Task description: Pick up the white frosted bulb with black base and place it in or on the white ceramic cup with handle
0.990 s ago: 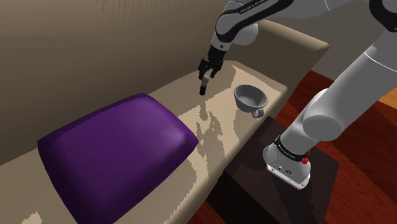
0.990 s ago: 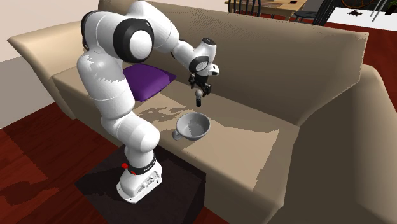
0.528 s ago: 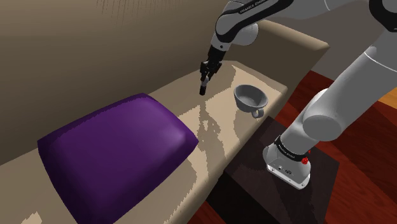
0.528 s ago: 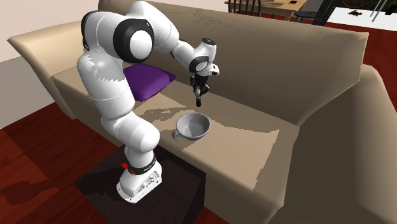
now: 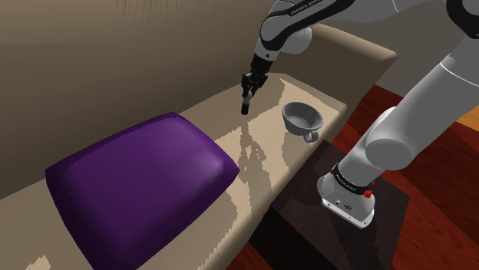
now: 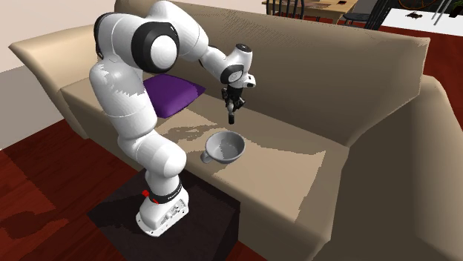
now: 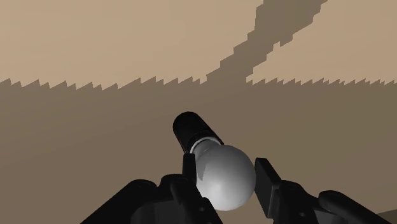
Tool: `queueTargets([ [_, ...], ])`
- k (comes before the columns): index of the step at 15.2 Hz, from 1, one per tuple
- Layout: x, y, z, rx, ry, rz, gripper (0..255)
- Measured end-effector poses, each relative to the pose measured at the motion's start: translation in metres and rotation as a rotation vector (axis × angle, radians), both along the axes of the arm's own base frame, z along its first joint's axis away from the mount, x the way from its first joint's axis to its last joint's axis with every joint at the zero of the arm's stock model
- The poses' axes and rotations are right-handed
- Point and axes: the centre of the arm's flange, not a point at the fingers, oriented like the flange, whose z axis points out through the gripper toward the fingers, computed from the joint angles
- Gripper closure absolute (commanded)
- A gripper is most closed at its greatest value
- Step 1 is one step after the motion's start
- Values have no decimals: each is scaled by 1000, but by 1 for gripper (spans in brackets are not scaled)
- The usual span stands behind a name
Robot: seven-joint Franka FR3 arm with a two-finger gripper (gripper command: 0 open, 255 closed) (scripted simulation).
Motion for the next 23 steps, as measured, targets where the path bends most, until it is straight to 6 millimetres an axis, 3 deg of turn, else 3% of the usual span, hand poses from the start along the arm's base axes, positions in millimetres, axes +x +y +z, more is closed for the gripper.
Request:
queueTargets([
  [23, 0, 1, 117, 0, 0, 0, 255],
])
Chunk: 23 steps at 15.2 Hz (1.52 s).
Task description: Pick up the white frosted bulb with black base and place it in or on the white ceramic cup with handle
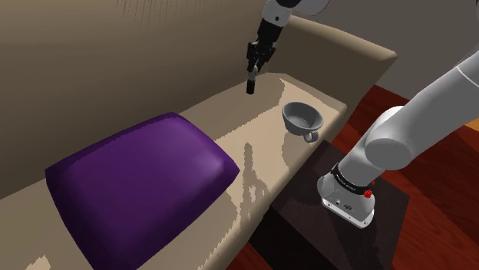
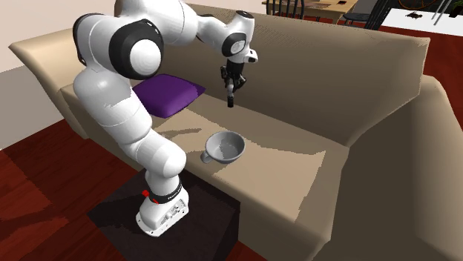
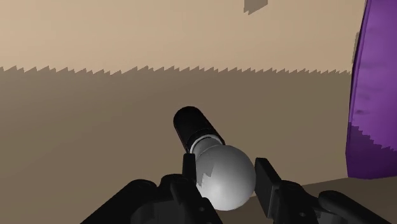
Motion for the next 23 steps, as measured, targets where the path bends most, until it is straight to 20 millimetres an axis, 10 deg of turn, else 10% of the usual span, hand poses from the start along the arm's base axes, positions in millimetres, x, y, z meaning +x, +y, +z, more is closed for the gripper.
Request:
queueTargets([
  [6, -6, -4, 29, 0, 0, 0, 255],
  [23, -196, -109, 58, -1, -1, -1, 255],
])
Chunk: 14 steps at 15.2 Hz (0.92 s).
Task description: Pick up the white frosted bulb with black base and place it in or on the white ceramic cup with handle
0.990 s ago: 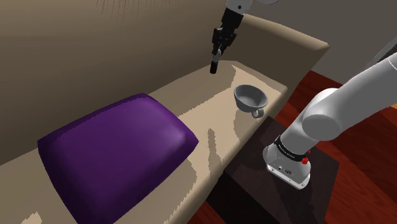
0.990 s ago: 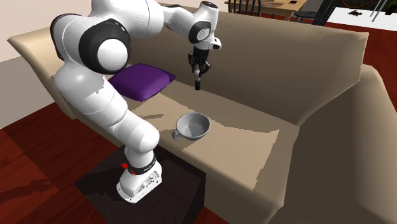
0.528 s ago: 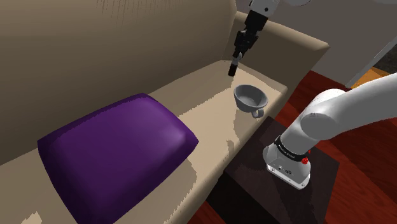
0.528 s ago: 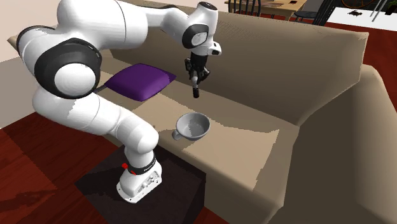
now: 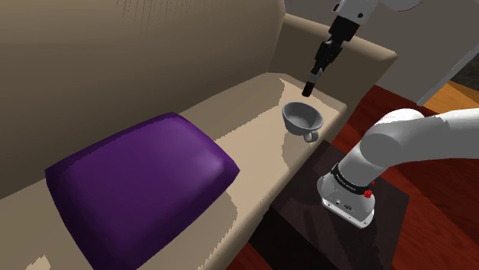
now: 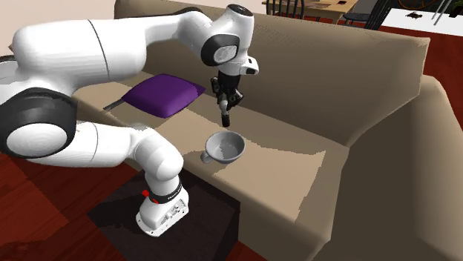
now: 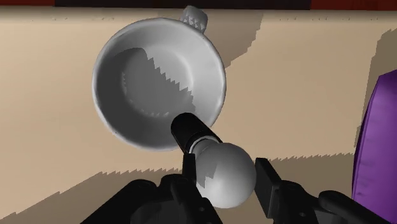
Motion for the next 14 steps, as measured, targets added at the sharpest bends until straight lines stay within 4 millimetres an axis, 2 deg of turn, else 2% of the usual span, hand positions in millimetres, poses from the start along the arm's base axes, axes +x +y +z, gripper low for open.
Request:
queueTargets([
  [2, -22, -13, -1, 0, 0, 1, 255],
  [3, -25, -14, -4, 1, 0, 1, 255],
  [14, -27, -16, -59, 1, 2, 2, 255],
])
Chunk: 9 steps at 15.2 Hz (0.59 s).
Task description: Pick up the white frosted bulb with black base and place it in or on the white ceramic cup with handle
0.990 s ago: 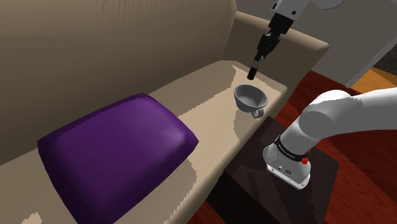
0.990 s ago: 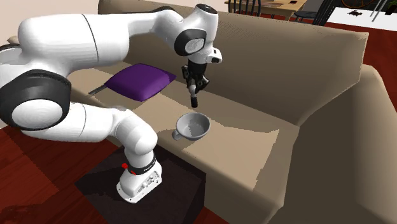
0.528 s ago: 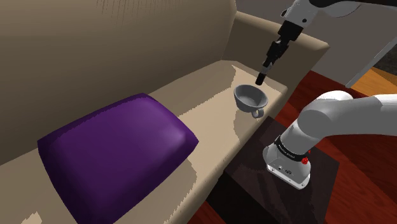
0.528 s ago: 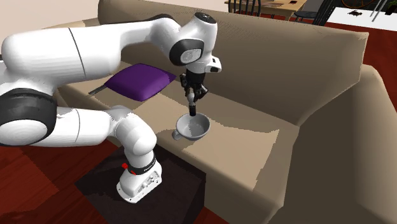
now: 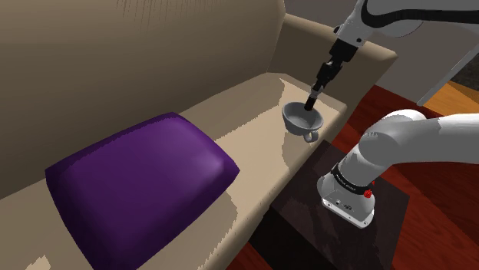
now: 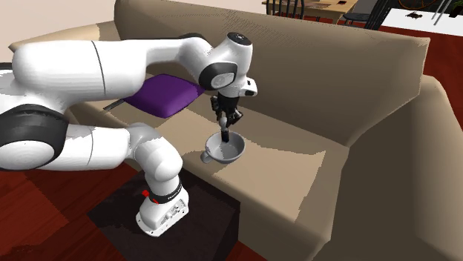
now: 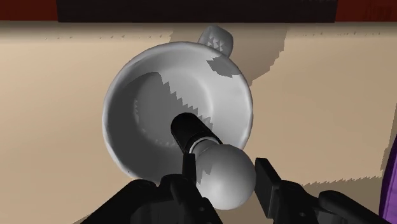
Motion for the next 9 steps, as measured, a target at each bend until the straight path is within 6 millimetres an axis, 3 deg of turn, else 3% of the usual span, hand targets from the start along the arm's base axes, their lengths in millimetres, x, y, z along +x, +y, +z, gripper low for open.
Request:
queueTargets([
  [6, 0, 0, -31, 0, 0, 0, 255],
  [9, 0, 0, -38, 0, 0, 0, 255],
])
